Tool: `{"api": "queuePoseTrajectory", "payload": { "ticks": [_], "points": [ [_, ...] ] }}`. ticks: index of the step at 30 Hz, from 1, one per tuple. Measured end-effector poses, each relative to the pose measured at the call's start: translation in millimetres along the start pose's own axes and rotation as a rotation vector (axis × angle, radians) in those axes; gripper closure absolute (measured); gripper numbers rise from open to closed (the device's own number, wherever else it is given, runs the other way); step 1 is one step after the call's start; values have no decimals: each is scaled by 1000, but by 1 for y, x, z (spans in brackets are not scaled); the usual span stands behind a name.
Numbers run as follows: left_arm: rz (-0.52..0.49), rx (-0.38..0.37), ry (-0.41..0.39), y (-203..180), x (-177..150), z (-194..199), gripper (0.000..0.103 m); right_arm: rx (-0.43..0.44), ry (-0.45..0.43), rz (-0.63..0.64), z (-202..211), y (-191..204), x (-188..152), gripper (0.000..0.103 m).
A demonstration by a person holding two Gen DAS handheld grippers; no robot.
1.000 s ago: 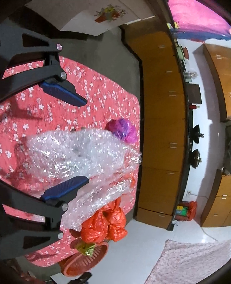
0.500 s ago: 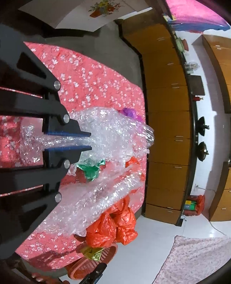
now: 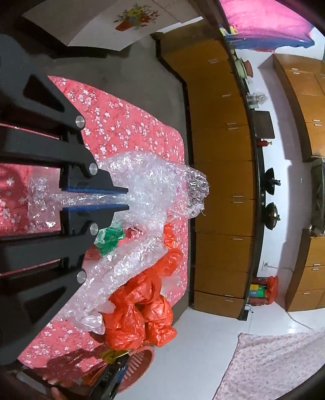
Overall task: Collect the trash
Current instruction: 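Grasp the clear bubble wrap with the left tool while the right tool grasps the green bag, then carry the bubble wrap and green bag over the orange basket and release both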
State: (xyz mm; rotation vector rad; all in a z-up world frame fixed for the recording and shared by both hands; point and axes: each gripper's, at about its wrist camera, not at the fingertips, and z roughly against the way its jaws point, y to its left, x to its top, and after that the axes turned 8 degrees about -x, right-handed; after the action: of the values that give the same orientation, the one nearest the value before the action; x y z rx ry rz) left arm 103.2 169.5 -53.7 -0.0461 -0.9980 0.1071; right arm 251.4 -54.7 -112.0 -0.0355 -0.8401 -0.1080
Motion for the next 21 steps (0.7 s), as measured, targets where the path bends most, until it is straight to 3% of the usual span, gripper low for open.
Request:
{"api": "queuePoseTrajectory", "payload": {
  "ticks": [4, 10, 21],
  "points": [
    [-3, 5, -4, -1, -1, 0, 96, 24, 24, -2, -5, -1, -2, 91],
    [-8, 21, -22, 0, 2, 5, 96, 36, -21, -15, 12, -6, 0, 96],
    [-11, 36, -57, 4, 10, 19, 96, 43, -62, 9, 45, -14, -2, 96]
  ]
}}
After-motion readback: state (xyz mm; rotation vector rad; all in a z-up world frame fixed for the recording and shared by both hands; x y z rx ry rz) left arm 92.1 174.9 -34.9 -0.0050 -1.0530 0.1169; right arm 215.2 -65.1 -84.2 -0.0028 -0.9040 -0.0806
